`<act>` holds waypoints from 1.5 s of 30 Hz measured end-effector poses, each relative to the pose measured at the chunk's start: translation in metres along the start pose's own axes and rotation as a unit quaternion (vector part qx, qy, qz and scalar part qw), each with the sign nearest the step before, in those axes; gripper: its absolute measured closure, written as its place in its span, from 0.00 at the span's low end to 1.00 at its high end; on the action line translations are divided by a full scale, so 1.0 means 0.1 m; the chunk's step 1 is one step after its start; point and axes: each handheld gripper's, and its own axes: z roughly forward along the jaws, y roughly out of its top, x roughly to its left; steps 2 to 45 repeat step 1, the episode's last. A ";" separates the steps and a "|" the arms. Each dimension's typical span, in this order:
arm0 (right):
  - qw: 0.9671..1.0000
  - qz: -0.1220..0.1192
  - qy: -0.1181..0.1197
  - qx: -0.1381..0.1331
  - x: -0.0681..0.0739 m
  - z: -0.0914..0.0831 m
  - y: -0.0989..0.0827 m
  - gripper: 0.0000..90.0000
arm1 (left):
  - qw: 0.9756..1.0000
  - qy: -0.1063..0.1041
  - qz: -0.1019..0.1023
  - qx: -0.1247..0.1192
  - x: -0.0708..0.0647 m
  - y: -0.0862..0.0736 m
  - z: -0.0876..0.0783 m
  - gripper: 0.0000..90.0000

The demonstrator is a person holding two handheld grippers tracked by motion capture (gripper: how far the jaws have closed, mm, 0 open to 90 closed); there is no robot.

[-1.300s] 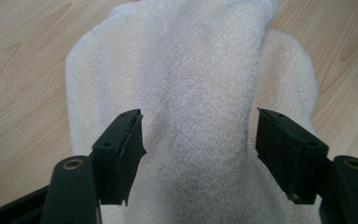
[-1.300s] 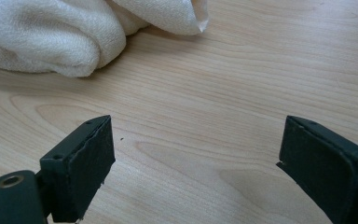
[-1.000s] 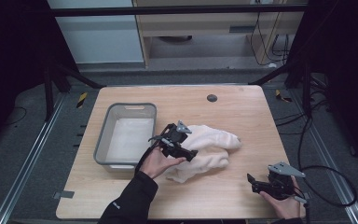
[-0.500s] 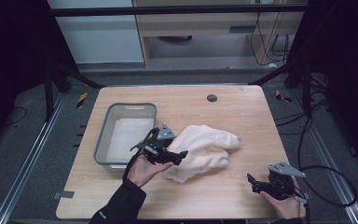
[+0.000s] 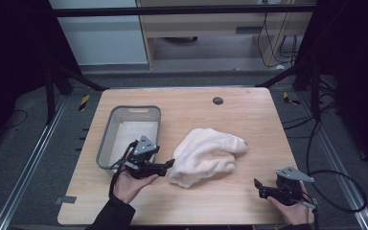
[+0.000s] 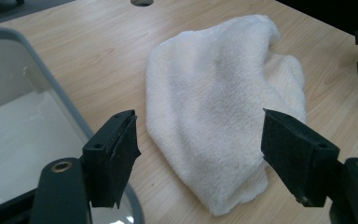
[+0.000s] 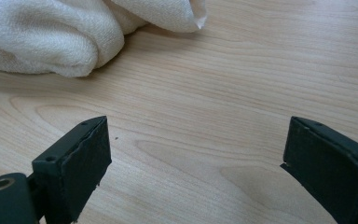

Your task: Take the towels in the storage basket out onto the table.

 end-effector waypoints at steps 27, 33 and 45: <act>1.000 0.001 0.000 0.001 0.00 0.00 0.00 0.08 | 1.000 0.001 -0.001 -0.002 0.01 -0.02 -0.02 0.30; 1.000 0.001 0.000 0.001 0.00 0.00 0.00 0.08 | 1.000 0.001 -0.001 -0.002 0.01 -0.02 -0.02 0.30; 1.000 0.001 0.000 0.001 0.00 0.00 0.00 0.08 | 1.000 0.001 -0.001 -0.002 0.01 -0.02 -0.02 0.30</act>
